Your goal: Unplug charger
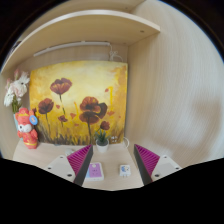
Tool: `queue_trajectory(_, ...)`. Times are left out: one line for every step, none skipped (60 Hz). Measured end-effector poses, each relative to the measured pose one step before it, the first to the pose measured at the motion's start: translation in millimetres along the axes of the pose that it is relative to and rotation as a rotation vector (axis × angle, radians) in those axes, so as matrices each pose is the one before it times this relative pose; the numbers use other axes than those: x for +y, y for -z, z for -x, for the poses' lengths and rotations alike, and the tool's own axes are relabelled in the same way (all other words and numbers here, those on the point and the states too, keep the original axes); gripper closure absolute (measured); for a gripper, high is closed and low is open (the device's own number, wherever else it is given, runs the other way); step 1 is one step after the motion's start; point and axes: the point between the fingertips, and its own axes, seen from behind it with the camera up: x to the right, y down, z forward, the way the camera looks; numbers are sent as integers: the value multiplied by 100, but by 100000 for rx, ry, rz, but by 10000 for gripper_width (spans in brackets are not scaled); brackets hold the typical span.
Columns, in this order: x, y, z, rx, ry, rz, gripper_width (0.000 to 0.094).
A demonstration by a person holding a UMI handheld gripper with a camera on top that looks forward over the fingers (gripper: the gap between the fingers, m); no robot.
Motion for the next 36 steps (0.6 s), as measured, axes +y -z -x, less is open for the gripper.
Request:
queue_trajectory(-1033, 941, 588, -1018, -667, -2067, 104)
queue_trajectory(-1112, 963, 618, -656, -552, -1701, 101)
queue_trajectory(-957, 958, 569, -717, -541, -1877, 99)
queue_trajectory(-944, 955, 588, -676, -340, -1820, 99)
queue_trajectory(-885, 958, 599, -656, -240, -1726, 97)
queue_trajectory(-828, 939, 646, -698, -197, -1600, 96)
queue_trajectory(-747, 901, 660, -696, -181, -1392, 97)
queue_trajectory(-670, 925, 669, -600, -18, -1276, 97)
queue_trajectory(-586, 898, 673, -583, 127, -1240, 97)
queue_trajectory(-551, 905, 729, -427, 59, -1129, 97)
queue_trajectory(-472, 836, 844, -255, 66, -1130, 93)
queue_trajectory(-354, 809, 693, -643, 145, -902, 93)
queue_trajectory(-260, 835, 784, -708, 184, -531, 93)
queue_trajectory(-122, 823, 810, -829, 277, -202, 94)
queue_trajectory(-79, 786, 847, -982, 300, -134, 93)
queue_trajectory(-14, 752, 859, -967, 222, -238, 94)
queue_trajectory(59, 697, 854, -875, 144, -212, 96)
queue_trajectory(120, 678, 784, -666, 128, -31, 94)
queue_trajectory(337, 649, 830, -457, -25, -68, 93)
queue_trajectory(216, 668, 788, -770, 153, 589, 89)
queue_trajectory(350, 599, 823, -792, 136, 459, 89)
queue_trajectory(394, 574, 858, -940, 209, 419, 87)
queue_trajectory(446, 552, 885, -989, 261, 447, 88)
queue_trajectory(542, 497, 843, -988, 322, 608, 85)
queue_trajectory(640, 443, 800, -839, 271, 857, 84)
queue_trajectory(736, 449, 762, -738, 242, 1218, 82)
queue_trajectory(778, 429, 777, -749, 205, 1415, 82)
queue_trajectory(930, 382, 890, -741, 106, 1111, 82)
queue_trajectory(807, 399, 886, -988, 54, 1376, 81)
queue_trajectory(664, 434, 721, -1337, 254, 1161, 81)
queue_trajectory(658, 371, 738, -1072, 131, 910, 80)
queue_trajectory(655, 331, 712, -917, 134, 883, 79)
queue_trajectory(724, 301, 690, -789, 144, 1011, 80)
queue_trajectory(727, 303, 644, -801, 192, 1180, 80)
queue_trajectory(695, 305, 621, -706, 160, 1158, 81)
queue_trajectory(636, 294, 579, -652, 156, 998, 82)
